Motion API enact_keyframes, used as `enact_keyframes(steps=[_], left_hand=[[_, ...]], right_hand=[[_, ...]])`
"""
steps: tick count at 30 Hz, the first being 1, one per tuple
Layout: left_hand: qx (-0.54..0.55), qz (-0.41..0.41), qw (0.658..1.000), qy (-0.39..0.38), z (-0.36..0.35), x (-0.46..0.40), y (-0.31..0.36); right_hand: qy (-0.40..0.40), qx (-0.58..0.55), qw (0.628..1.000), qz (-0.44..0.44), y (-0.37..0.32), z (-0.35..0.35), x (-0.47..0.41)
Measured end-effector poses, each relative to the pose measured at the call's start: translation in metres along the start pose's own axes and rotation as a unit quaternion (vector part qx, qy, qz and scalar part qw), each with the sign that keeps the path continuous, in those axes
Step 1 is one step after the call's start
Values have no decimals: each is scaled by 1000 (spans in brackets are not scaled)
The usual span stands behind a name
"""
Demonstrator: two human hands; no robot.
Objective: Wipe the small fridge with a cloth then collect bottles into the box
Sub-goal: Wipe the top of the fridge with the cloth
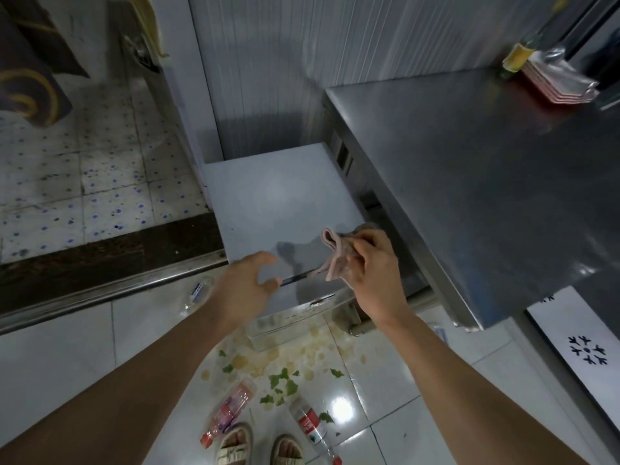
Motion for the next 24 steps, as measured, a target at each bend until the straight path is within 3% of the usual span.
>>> enact_keyframes(steps=[3, 7, 11, 17, 21, 24], left_hand=[[98, -9, 995, -19, -5, 8, 43], [288, -12, 957, -22, 2, 18, 92], [270, -4, 962, -33, 14, 25, 110], [334, 4, 942, 27, 41, 25, 116], [373, -7, 927, 16, 52, 25, 118], [403, -16, 915, -9, 62, 26, 119]], right_hand=[[17, -35, 999, 10, -20, 20, -2], [13, -52, 998, 45, -49, 39, -1], [-5, -66, 997, 51, -65, 48, -2], [-33, -192, 981, -3, -67, 62, 0], [-143, -379, 896, -183, -50, 44, -3], [-207, -519, 798, -226, -55, 28, 0]])
Point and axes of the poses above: each hand's wrist, its own x-axis away from the middle knuckle, its own z-axis out of the back of the hand, y = z × x, the point moved 6 cm from there along -x, towards the middle knuckle, and after that the axes turned 13 degrees about x, right-handed, at the moved point
